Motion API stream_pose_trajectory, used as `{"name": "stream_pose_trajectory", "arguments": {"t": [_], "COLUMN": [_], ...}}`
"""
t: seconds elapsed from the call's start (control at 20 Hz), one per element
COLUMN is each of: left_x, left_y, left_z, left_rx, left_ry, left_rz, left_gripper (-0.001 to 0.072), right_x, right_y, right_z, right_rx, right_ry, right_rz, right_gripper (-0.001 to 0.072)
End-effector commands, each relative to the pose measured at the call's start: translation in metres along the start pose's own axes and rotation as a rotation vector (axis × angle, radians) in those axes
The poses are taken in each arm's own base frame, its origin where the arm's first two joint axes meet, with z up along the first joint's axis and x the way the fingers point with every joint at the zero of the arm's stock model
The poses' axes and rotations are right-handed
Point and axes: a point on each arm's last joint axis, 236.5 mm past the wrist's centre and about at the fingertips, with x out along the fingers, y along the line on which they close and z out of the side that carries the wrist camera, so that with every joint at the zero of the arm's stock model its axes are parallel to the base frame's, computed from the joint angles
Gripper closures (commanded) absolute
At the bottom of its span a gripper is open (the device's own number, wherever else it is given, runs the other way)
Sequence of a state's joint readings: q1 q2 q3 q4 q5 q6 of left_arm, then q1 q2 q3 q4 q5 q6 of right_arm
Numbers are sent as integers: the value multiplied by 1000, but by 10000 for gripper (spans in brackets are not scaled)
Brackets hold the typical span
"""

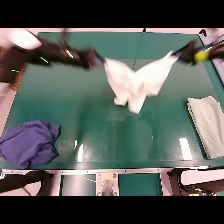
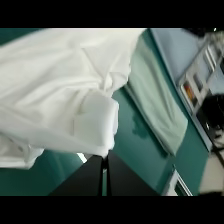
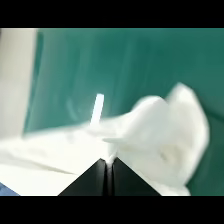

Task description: Fold the shirts.

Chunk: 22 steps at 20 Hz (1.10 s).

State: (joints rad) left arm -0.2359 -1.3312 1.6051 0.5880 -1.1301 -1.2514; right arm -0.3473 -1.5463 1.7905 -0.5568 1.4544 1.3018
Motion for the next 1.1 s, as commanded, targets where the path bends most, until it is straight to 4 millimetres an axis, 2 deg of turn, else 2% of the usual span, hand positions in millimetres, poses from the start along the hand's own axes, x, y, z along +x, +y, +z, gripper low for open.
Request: {"name": "stream_pose_trajectory", "arguments": {"t": [0.0, 0.1, 0.2, 0.25, 0.4, 0.45, 0.55, 0.65, 0.7, 0.8, 0.85, 0.95, 1.0, 1.05], "left_x": [-147, -220, -275, -297, -347, -355, -358, -337, -318, -266, -231, -159, -120, -83], "left_y": [-114, -189, -243, -259, -282, -282, -272, -233, -205, -141, -98, -7, 42, 83], "left_z": [96, 106, 99, 95, 94, 97, 107, 126, 139, 162, 172, 181, 179, 173], "left_rx": [348, 523, 625, 655, 730, 741, 747, 715, 687, 620, 574, 478, 425, 378], "left_ry": [-415, -593, -723, -785, -940, -974, -992, -939, -893, -778, -706, -566, -500, -449], "left_rz": [146, 174, 193, 212, 299, 325, 376, 448, 486, 521, 535, 563, 569, 557], "left_gripper": [686, 686, 685, 685, 685, 685, 685, 685, 685, 685, 685, 684, 684, 684], "right_x": [-118, -174, -215, -231, -261, -266, -267, -259, -251, -223, -203, -149, -123, -101], "right_y": [124, 183, 232, 254, 299, 308, 308, 287, 270, 228, 204, 138, 91, 46], "right_z": [41, 37, 20, 9, -11, -13, -12, -4, 1, 7, 7, 2, -2, -6], "right_rx": [-264, -399, -498, -545, -641, -656, -654, -606, -563, -454, -407, -277, -197, -127], "right_ry": [-313, -477, -612, -667, -807, -836, -845, -811, -784, -703, -647, -525, -480, -453], "right_rz": [3, -54, -111, -140, -204, -202, -201, -198, -191, -159, -140, -136, -187, -245], "right_gripper": [695, 695, 695, 695, 695, 695, 695, 695, 695, 695, 694, 695, 694, 695]}}
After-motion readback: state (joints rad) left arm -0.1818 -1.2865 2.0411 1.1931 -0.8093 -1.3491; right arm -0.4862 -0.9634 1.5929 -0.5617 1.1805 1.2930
